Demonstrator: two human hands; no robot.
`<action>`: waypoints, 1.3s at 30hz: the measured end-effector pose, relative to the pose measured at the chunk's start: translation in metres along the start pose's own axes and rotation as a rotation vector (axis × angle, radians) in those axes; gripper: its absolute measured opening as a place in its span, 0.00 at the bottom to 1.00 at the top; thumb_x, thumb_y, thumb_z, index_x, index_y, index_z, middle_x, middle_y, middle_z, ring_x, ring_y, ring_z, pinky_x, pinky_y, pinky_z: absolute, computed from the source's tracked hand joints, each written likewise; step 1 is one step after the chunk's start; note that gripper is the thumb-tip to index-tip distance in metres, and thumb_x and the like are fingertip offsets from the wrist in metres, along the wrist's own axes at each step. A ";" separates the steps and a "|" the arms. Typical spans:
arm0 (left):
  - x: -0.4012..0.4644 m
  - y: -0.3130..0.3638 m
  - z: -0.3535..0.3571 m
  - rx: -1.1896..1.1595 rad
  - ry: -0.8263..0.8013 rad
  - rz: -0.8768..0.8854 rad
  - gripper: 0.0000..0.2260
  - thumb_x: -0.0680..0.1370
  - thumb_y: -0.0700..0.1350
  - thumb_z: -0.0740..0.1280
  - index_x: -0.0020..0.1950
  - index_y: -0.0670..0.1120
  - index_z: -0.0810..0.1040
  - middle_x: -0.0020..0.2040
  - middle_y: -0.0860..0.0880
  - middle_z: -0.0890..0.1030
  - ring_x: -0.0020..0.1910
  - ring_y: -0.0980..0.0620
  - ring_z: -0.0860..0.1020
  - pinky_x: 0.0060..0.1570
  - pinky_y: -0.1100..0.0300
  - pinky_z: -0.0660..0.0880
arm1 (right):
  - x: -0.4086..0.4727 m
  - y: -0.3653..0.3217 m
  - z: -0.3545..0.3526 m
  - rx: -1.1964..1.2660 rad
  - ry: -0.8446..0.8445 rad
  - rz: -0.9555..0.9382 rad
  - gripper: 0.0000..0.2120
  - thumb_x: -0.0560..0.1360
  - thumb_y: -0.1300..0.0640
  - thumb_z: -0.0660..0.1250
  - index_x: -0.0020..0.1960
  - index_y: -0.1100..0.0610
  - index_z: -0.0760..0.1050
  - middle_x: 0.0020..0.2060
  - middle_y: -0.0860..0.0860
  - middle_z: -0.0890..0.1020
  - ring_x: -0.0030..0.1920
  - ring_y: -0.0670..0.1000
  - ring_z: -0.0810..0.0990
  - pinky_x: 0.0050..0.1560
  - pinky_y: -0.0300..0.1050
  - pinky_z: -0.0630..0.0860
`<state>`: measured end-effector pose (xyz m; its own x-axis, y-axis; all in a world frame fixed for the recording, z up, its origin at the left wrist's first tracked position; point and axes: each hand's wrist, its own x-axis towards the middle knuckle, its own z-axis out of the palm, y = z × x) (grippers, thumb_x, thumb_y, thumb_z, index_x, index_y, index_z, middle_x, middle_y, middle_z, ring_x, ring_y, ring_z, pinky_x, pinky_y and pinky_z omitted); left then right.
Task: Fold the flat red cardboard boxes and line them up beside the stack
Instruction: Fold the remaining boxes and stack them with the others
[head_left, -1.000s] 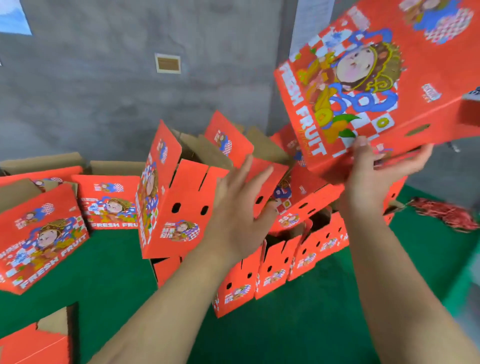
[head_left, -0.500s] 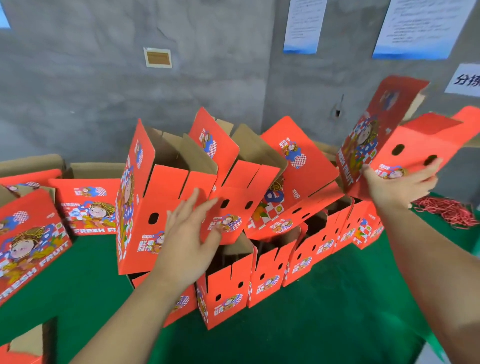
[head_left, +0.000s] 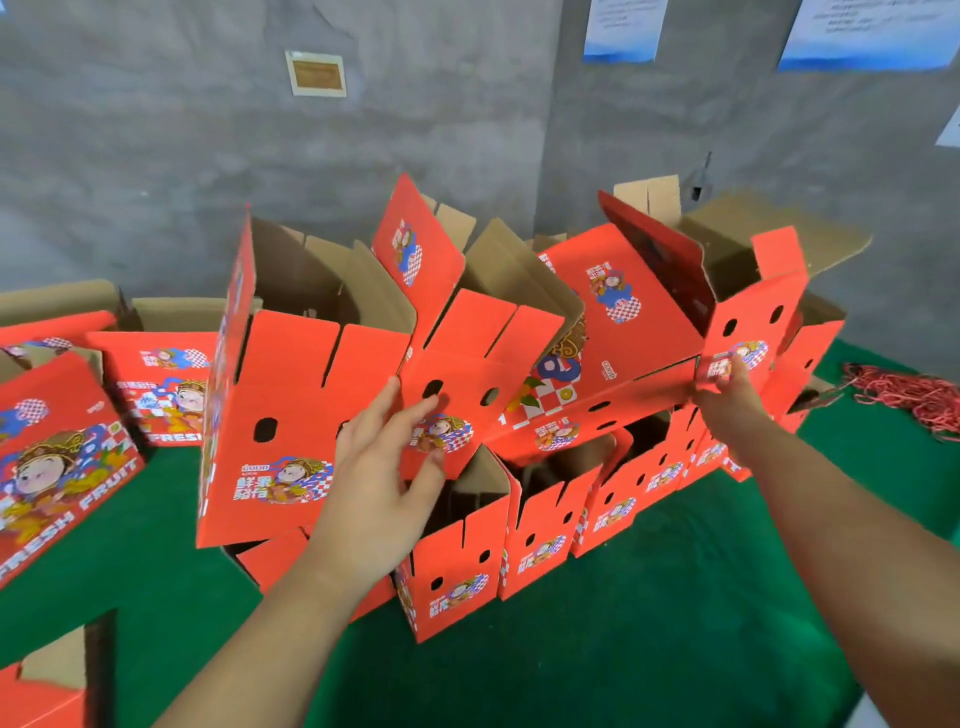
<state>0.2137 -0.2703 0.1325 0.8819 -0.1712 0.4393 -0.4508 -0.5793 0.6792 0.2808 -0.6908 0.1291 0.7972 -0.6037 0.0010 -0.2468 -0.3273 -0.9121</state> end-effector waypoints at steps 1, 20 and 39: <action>-0.002 0.000 0.000 -0.005 0.000 -0.007 0.25 0.81 0.45 0.70 0.75 0.64 0.72 0.80 0.60 0.58 0.75 0.63 0.55 0.75 0.58 0.55 | -0.011 -0.001 0.008 0.038 0.057 -0.009 0.36 0.82 0.61 0.63 0.84 0.49 0.49 0.77 0.56 0.66 0.51 0.54 0.79 0.46 0.45 0.76; -0.136 -0.042 -0.103 -0.259 0.405 -0.075 0.18 0.81 0.38 0.65 0.69 0.53 0.77 0.71 0.55 0.77 0.75 0.54 0.72 0.76 0.56 0.67 | -0.380 -0.072 0.254 0.287 -0.230 -0.896 0.28 0.73 0.63 0.68 0.73 0.60 0.69 0.72 0.53 0.65 0.76 0.51 0.62 0.77 0.52 0.60; -0.470 -0.232 -0.152 0.526 -0.539 -0.986 0.31 0.84 0.56 0.59 0.85 0.58 0.49 0.86 0.49 0.43 0.83 0.31 0.45 0.82 0.40 0.42 | -0.618 0.064 0.385 -0.254 -0.966 0.459 0.44 0.78 0.55 0.69 0.84 0.51 0.45 0.77 0.54 0.65 0.76 0.58 0.67 0.74 0.57 0.62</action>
<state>-0.1168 0.0659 -0.1423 0.8132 0.2854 -0.5072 0.4375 -0.8745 0.2094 -0.0156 -0.0592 -0.0879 0.6689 0.0806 -0.7390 -0.6478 -0.4245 -0.6326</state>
